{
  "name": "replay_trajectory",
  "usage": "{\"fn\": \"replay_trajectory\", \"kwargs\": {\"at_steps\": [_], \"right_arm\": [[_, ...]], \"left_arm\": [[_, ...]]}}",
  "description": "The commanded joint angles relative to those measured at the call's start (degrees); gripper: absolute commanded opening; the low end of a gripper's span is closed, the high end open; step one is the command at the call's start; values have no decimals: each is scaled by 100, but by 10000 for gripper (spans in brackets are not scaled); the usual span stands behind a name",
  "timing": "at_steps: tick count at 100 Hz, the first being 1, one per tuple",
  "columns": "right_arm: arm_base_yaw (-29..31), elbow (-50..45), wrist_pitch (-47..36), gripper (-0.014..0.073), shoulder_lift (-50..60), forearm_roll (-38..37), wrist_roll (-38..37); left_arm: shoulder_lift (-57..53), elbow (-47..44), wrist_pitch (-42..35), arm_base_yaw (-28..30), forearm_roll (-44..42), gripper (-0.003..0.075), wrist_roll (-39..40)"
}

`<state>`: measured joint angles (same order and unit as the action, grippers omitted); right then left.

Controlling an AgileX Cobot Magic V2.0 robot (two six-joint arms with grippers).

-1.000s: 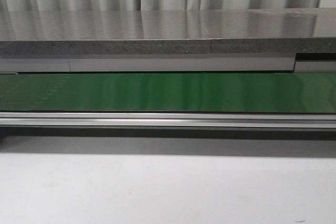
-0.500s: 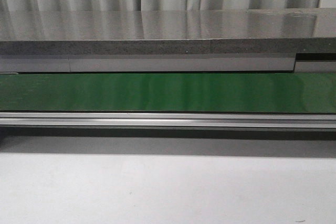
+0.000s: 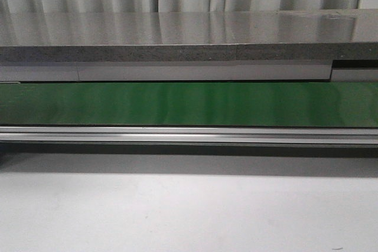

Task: Move button from right to left

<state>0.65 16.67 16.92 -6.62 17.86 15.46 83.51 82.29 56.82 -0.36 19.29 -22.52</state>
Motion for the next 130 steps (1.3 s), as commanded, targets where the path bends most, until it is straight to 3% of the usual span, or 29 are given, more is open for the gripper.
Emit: {"fn": "replay_trajectory", "kwargs": {"at_steps": [1, 72, 130], "right_arm": [[-1, 148, -421, -59, -66, 33, 36], [-1, 148, -421, -59, -66, 33, 36], [-1, 148, -421, -59, -66, 33, 36]], "left_arm": [[-519, -182, -506, -208, 228, -20, 70], [-4063, -3664, -2430, -304, 566, -20, 70], [-6545, -5404, -2576, -231, 546, -20, 70]]}}
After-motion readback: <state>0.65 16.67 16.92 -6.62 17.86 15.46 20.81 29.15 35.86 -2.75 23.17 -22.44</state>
